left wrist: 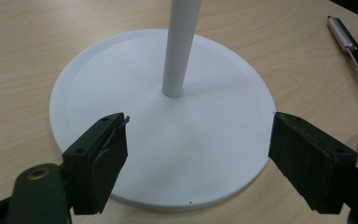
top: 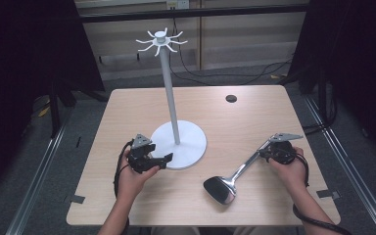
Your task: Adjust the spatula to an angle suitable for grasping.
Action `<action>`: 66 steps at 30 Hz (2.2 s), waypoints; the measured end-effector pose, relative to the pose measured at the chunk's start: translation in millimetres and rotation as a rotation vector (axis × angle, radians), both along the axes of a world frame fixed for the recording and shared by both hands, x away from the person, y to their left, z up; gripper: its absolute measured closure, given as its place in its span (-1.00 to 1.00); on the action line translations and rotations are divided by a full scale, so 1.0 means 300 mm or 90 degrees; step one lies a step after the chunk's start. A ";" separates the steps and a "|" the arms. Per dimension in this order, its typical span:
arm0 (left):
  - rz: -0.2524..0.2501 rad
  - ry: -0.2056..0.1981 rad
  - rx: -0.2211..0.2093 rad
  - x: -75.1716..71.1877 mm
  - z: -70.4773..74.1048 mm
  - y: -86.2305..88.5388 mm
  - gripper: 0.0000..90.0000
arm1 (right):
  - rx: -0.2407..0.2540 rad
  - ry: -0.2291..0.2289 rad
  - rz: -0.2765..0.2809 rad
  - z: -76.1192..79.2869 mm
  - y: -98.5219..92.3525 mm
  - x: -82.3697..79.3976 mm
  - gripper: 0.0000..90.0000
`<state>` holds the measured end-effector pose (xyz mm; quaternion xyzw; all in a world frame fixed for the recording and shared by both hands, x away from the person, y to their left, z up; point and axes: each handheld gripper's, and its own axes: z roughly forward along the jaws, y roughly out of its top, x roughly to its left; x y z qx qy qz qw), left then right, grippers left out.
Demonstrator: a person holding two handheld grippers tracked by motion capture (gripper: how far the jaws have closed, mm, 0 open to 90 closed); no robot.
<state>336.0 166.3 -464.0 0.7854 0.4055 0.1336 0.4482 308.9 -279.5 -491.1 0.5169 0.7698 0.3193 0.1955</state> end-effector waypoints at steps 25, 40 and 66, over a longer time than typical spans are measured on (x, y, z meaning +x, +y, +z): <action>-0.006 0.004 0.014 0.003 -0.005 -0.001 -0.58 | 0.015 0.001 0.015 -0.003 0.116 0.089 1.00; -0.008 0.005 0.013 0.005 -0.007 0.002 -0.58 | 0.017 0.009 0.022 -0.014 0.171 0.134 0.99; -0.012 0.006 0.017 0.002 -0.010 -0.007 -0.58 | 0.009 0.014 0.050 -0.012 0.260 0.169 0.94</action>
